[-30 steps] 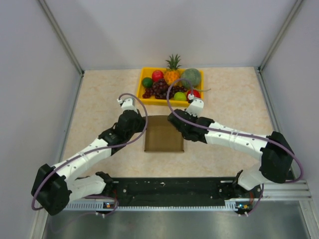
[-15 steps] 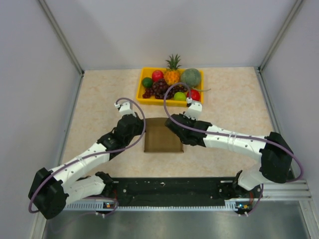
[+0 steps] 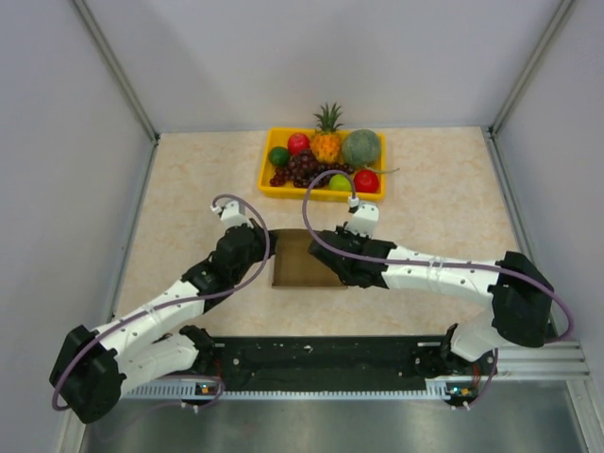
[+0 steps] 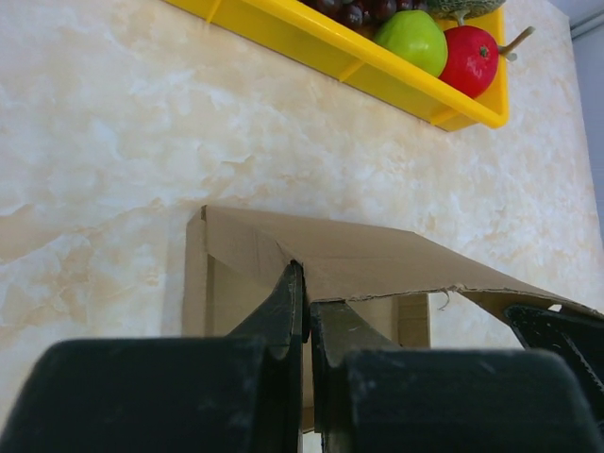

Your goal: Fold the paper box

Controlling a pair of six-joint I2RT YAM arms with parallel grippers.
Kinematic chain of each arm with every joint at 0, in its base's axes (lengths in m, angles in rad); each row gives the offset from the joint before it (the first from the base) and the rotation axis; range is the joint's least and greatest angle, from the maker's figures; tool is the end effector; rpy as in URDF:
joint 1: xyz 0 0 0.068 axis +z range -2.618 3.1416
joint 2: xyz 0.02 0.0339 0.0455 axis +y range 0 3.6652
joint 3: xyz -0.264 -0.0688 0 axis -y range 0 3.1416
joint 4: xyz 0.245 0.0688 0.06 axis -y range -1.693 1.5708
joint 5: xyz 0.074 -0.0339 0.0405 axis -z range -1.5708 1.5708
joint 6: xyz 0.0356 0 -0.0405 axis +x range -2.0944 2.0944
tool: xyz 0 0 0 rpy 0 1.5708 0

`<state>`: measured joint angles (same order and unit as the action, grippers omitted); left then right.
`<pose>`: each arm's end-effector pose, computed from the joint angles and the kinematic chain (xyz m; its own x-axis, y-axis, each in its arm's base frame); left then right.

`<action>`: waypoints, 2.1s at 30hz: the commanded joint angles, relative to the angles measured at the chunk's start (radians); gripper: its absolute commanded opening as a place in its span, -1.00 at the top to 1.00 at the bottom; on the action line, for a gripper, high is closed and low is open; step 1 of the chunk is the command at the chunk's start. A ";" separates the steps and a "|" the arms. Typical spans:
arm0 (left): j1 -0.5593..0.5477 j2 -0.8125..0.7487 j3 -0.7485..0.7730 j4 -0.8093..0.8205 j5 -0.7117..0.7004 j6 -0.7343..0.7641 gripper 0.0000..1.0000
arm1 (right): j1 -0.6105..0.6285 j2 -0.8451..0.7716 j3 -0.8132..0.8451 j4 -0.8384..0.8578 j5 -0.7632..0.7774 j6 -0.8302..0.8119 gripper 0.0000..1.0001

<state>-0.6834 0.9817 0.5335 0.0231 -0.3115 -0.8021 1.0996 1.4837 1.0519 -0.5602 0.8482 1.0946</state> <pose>0.1762 -0.1294 0.2364 -0.4987 -0.4763 -0.7242 0.0375 0.8229 -0.5670 0.1591 0.2534 0.2468 -0.5324 0.2498 -0.8088 0.1530 0.9681 0.1983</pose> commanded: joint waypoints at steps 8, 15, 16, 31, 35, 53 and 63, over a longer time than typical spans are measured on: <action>-0.088 -0.078 -0.130 0.178 0.293 0.009 1.00 | 0.121 0.029 -0.061 0.247 -0.126 0.034 1.00; -0.122 -0.086 -0.300 0.383 0.339 0.061 1.00 | 0.178 0.021 -0.153 0.387 -0.031 -0.056 1.00; -0.122 -0.086 -0.294 0.385 0.348 0.063 1.00 | 0.178 0.021 -0.156 0.390 -0.028 -0.061 1.00; -0.130 -0.156 -0.032 -0.112 0.246 0.171 0.04 | 0.105 -0.080 -0.127 0.284 -0.080 -0.139 0.78; -0.130 -0.218 0.005 -0.262 0.166 0.182 -0.16 | 0.036 -0.117 -0.138 0.323 -0.178 -0.347 0.81; 0.544 -0.099 0.207 -0.307 0.658 0.467 -0.54 | -0.516 -0.345 -0.092 0.273 -1.030 -0.874 -0.24; 0.547 0.256 0.370 -0.141 0.974 0.703 -0.41 | -0.629 -0.128 0.020 0.246 -1.310 -0.967 -0.18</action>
<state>-0.1326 1.1839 0.8223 -0.2287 0.5175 -0.2230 0.4706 1.2968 1.0183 -0.3061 -0.3416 0.1902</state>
